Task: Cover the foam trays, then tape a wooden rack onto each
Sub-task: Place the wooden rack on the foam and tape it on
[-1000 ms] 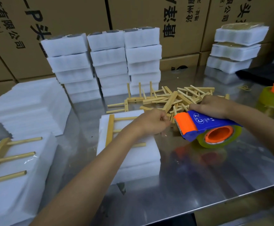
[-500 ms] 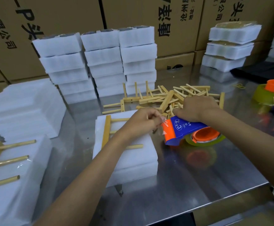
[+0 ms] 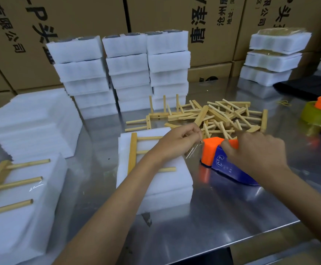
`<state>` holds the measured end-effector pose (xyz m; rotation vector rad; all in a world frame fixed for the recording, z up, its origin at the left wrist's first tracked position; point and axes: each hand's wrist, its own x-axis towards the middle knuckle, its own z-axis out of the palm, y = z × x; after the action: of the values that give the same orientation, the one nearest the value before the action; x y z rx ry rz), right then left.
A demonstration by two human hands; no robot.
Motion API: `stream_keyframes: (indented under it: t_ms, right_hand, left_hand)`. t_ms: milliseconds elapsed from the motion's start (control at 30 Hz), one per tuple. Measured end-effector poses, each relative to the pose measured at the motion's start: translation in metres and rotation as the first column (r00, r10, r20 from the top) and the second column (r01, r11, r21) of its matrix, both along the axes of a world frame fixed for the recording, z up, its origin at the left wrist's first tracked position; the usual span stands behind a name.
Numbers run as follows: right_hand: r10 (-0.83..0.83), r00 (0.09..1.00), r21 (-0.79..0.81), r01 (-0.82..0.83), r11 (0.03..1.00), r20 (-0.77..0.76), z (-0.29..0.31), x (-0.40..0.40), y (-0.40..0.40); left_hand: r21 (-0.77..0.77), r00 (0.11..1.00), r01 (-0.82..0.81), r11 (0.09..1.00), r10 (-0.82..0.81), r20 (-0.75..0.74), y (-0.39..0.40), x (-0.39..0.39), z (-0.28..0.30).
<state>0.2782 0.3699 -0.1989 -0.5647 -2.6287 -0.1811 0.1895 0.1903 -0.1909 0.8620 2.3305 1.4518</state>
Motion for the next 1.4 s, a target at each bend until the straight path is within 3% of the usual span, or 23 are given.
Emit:
stream_keyframes:
  t_ms: [100,167,233,533,667,767,833,933,1033,1100,1233,1400]
  right_hand:
    - [0.251,0.958,-0.103,-0.266,0.959,-0.139,0.008,-0.003,-0.009]
    - [0.402,0.900,-0.474,-0.432,0.767,-0.170,0.016,-0.009,-0.021]
    - [0.443,0.883,-0.762,-0.394,0.514,-0.158,0.020,-0.016,-0.036]
    - [0.350,0.918,-0.925,-0.284,0.252,-0.187,0.031,-0.022,-0.041]
    - [0.327,0.928,-0.931,-0.267,0.249,-0.178,0.032,-0.021,-0.041]
    - [0.328,0.920,-0.892,-0.320,0.320,-0.213,0.026,-0.021,-0.045]
    - [0.379,0.895,-0.816,-0.393,0.423,-0.234,0.020,-0.021,-0.051]
    - [0.469,0.878,-0.549,-0.440,0.710,-0.098,0.013,-0.018,-0.061]
    - [0.457,0.890,-0.389,-0.420,0.820,0.004,0.007,-0.016,-0.070]
    - [0.465,0.885,-0.418,-0.411,0.811,0.033,0.002,-0.016,-0.075]
    - [0.521,0.853,-0.631,-0.385,0.673,0.036,-0.002,-0.019,-0.079]
    - [0.554,0.829,-0.755,-0.315,0.574,0.075,-0.006,-0.019,-0.078]
  left_hand:
    - [0.043,1.000,-0.003,0.999,0.003,-0.007,0.000,0.001,0.001]
    - [0.076,1.000,-0.006,0.997,0.007,-0.004,0.000,0.002,0.002]
    - [0.101,1.000,0.001,0.995,0.000,-0.008,-0.001,0.002,0.004]
    - [0.140,1.000,-0.007,0.990,0.005,0.014,-0.002,-0.002,0.002]
    - [0.098,1.000,-0.020,0.995,0.022,-0.018,-0.002,-0.003,0.000]
    - [0.092,0.992,-0.113,0.989,0.118,-0.048,-0.003,-0.006,-0.003]
    - [0.147,0.983,-0.182,0.972,0.183,0.010,-0.004,-0.008,-0.003]
    - [0.237,0.962,-0.273,0.932,0.258,0.094,-0.005,-0.007,-0.001]
    - [0.297,0.947,-0.318,0.900,0.290,0.137,-0.005,-0.006,0.001]
    - [0.348,0.940,-0.339,0.874,0.301,0.159,-0.006,-0.007,0.001]
    - [0.412,0.937,-0.349,0.842,0.319,0.143,-0.009,-0.002,0.007]
    - [0.412,0.884,-0.316,0.855,0.422,-0.198,-0.032,0.010,0.016]
